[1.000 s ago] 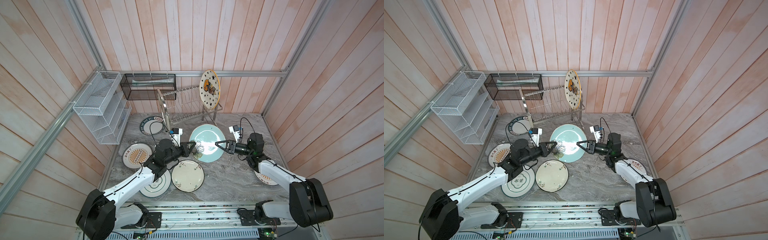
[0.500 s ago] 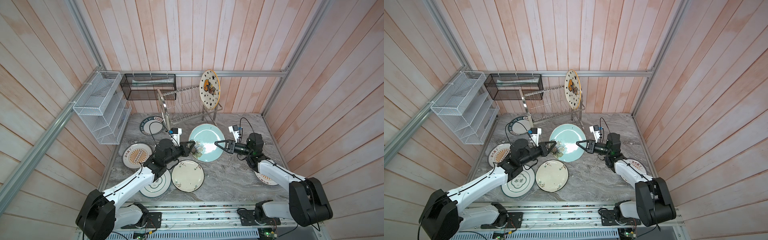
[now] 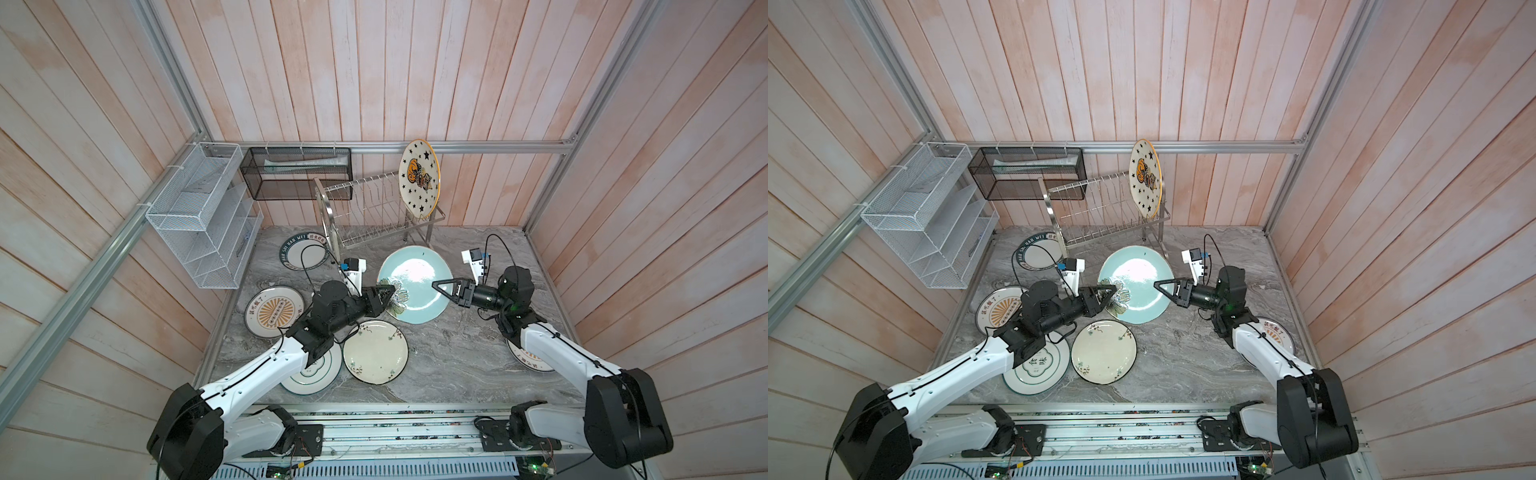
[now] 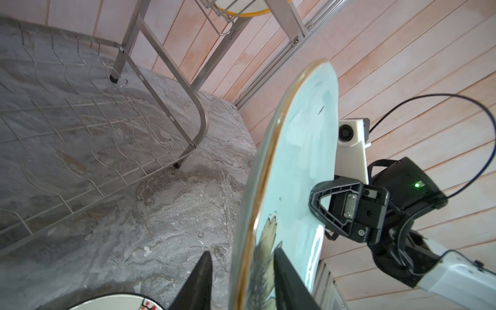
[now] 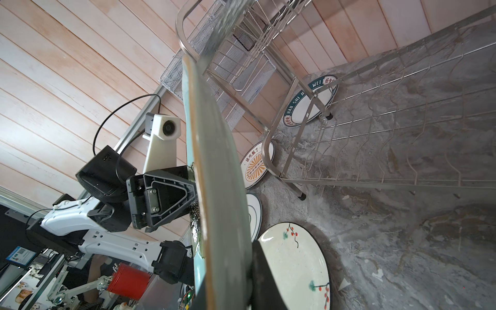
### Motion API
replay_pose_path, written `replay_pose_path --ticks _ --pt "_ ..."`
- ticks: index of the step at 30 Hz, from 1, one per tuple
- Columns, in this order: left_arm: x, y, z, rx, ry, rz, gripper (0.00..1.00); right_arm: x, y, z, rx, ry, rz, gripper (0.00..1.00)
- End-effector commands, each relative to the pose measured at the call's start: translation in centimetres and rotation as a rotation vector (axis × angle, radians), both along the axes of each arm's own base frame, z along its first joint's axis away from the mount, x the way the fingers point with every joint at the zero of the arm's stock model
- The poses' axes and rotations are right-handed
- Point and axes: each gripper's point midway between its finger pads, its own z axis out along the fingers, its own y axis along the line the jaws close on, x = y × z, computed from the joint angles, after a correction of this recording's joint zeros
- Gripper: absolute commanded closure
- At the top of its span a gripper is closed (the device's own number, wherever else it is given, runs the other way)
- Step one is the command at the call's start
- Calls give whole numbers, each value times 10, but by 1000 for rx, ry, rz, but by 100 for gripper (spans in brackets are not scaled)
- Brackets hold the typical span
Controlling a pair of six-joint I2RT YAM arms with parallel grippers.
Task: Load plates into a dish rack
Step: Place the plate on the dish rack.
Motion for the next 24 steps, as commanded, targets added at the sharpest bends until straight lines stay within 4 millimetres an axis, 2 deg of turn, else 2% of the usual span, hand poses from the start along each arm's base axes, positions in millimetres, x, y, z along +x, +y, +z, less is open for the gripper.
replay_pose_path --ticks 1,3,6,11,16,19,24 --pt "0 3 15 -4 -47 12 48 1 -9 35 17 -136 -32 100" --pt "1 6 15 3 -49 32 42 5 -18 36 8 -139 -68 100" --pt "0 12 19 4 -68 53 40 9 -29 42 -7 -163 -106 100" --pt "-3 18 25 3 -99 71 38 11 -43 69 -18 -245 -188 100" --pt "-6 20 30 -8 -123 73 37 13 -52 110 3 -348 -236 100" --pt "-8 22 33 -7 -137 82 37 16 -54 144 20 -424 -267 100" --pt "-10 24 36 -11 -152 89 34 41 -69 198 66 -516 -430 100"
